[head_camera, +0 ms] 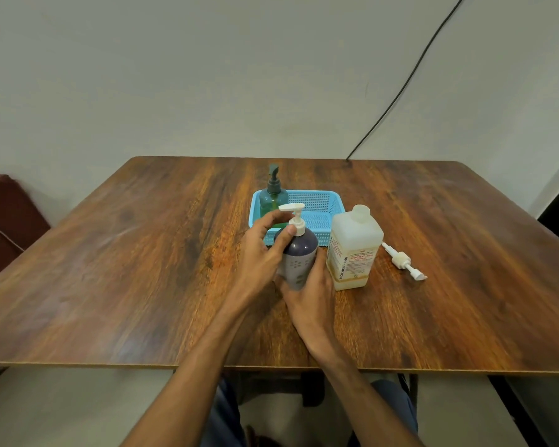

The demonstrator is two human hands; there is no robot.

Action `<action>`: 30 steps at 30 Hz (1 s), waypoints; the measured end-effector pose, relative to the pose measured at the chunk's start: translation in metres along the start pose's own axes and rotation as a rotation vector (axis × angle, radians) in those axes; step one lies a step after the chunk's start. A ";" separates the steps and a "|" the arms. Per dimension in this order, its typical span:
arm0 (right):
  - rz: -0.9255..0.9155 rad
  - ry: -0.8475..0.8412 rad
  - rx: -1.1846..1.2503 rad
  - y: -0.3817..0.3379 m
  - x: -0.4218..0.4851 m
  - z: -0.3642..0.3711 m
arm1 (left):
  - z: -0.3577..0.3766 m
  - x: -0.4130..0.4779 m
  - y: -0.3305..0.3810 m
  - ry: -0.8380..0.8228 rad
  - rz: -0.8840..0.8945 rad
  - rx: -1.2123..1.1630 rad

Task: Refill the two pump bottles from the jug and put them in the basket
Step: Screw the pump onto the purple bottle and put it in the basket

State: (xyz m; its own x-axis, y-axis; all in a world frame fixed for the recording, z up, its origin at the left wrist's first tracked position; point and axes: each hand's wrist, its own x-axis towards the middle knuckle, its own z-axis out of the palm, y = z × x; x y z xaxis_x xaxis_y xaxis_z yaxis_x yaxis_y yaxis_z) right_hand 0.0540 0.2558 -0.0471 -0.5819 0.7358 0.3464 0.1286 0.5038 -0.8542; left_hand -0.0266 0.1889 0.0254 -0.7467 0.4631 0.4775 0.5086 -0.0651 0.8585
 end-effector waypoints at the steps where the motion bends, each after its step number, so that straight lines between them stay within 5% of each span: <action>1: 0.001 0.000 -0.002 0.000 0.000 0.000 | 0.001 -0.002 0.002 0.017 -0.004 -0.004; 6: 0.003 0.012 -0.013 -0.002 0.000 0.000 | 0.012 -0.002 0.008 0.153 -0.042 -0.017; 30: -0.008 -0.024 -0.006 -0.002 -0.002 -0.003 | 0.010 0.003 -0.001 0.107 0.000 0.073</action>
State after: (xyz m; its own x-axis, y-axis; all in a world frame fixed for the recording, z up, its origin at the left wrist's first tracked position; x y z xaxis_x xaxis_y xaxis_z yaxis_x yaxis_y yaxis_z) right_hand 0.0568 0.2546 -0.0446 -0.6022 0.7205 0.3438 0.1288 0.5127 -0.8489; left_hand -0.0257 0.1991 0.0242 -0.7862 0.3661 0.4978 0.5355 0.0016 0.8445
